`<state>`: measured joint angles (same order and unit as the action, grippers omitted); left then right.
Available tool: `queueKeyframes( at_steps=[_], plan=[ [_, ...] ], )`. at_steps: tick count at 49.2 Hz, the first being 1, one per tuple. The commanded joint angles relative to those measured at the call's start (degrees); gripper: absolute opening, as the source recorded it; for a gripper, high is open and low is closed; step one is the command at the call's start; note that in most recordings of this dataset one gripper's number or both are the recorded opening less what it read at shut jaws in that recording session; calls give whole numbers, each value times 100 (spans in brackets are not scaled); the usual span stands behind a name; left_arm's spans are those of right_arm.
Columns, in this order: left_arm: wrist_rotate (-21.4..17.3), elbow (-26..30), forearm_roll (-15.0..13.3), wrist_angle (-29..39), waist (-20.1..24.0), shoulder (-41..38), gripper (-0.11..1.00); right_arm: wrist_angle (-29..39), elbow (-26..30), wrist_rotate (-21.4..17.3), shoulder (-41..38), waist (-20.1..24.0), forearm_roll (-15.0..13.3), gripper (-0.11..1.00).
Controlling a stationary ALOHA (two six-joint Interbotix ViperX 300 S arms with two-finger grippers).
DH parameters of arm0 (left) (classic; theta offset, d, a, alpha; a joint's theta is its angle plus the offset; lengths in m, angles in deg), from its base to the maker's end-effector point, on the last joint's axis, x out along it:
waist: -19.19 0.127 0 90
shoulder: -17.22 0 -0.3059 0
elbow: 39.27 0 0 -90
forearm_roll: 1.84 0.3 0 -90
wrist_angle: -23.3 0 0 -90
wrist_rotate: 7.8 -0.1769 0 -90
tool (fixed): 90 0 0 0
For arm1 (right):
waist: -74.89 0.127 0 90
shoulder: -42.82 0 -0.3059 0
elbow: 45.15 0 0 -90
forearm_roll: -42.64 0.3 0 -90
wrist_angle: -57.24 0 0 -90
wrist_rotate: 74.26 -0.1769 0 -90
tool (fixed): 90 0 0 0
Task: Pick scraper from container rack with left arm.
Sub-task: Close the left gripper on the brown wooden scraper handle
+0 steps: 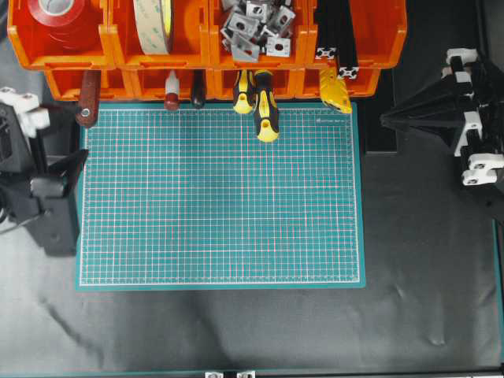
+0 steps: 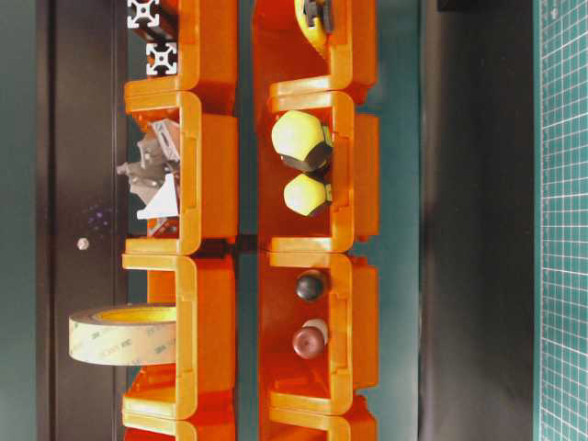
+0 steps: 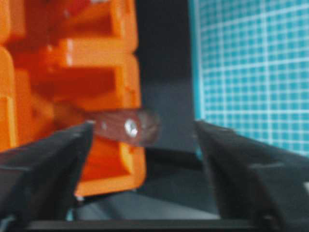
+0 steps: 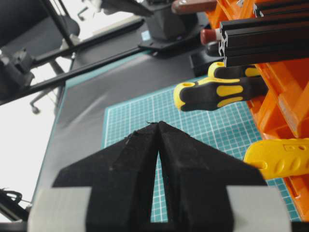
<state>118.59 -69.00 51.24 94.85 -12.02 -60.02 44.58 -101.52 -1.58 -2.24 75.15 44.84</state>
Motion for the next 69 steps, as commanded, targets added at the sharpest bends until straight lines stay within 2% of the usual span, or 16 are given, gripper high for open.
queueKeyframes(
  at_steps=[1,15,31,37,46,57,69],
  plan=[
    [62,-44,62,-149,141,123,89,-18,193,0,-26,-9,18,-1],
    [-53,-246,62,-835,677,97,91,-18,193,0,-26,-9,18,-1],
    [-97,-343,62,-782,844,26,88,-18,176,0,-26,-9,18,-1],
    [-97,-290,62,-554,844,0,76,-18,176,-9,-9,-9,9,-1],
    [-114,-105,62,-457,826,9,35,-9,185,-9,114,0,9,-1],
    [-114,-88,62,-457,712,35,35,-9,141,-9,202,0,9,-1],
    [-123,229,62,-185,237,79,34,-9,114,-9,202,0,9,-1]
  ],
)
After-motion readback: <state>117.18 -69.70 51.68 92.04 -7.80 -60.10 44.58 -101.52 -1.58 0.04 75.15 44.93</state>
